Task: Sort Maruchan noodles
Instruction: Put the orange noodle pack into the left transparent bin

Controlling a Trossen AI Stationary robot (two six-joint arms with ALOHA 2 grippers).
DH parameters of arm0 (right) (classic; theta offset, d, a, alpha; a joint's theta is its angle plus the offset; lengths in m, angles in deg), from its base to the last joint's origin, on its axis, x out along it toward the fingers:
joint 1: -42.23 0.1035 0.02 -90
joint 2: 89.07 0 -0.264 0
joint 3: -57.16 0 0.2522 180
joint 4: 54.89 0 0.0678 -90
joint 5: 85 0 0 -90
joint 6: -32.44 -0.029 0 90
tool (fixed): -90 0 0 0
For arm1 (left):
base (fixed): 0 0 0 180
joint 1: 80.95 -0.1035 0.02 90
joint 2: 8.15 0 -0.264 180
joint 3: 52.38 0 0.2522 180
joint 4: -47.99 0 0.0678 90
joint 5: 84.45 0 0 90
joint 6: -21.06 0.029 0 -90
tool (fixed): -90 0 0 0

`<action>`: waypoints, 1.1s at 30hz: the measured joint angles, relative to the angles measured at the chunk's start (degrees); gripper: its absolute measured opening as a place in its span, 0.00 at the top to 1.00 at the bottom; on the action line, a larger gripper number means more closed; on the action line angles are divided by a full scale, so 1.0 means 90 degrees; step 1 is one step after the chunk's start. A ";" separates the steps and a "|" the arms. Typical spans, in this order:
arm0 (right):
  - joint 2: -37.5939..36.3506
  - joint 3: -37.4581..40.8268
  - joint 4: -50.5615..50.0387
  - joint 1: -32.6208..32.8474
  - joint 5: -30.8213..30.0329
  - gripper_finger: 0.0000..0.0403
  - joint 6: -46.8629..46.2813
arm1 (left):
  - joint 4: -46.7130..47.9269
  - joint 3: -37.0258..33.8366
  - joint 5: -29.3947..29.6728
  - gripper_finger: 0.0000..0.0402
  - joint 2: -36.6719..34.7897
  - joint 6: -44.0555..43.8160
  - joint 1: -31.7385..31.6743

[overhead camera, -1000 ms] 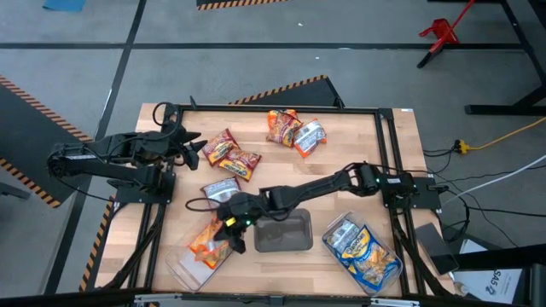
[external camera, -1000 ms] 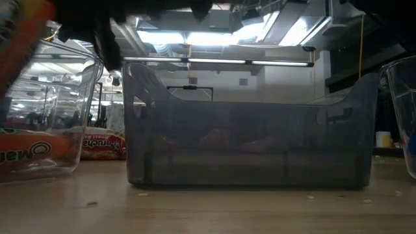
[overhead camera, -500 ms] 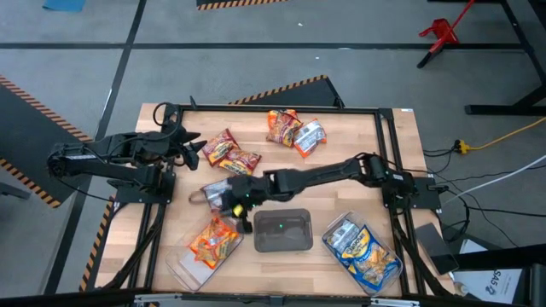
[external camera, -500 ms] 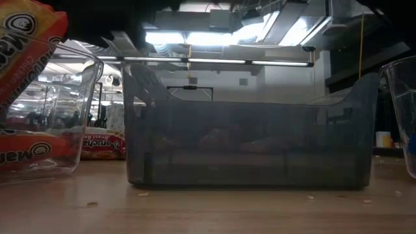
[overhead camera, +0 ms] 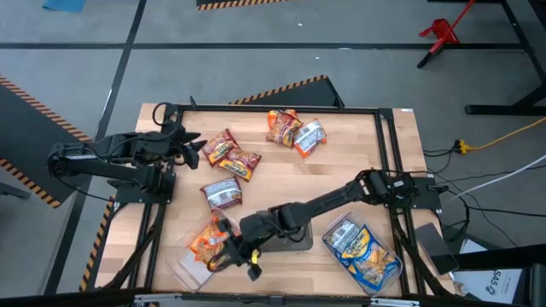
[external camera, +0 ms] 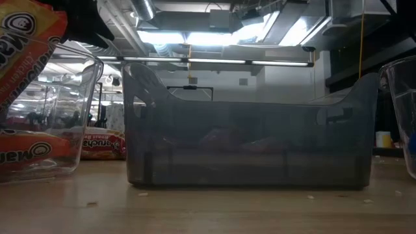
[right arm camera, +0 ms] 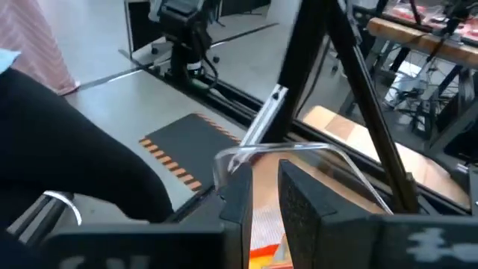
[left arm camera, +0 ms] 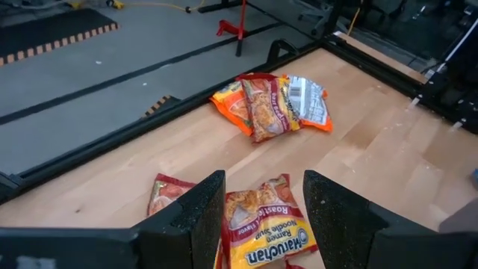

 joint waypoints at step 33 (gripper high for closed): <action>-0.1001 0.0005 -0.3019 -0.0734 -0.3075 0.88 -0.0005 | 0.0342 0.0000 -0.1430 0.56 0.0169 -0.0132 0.0058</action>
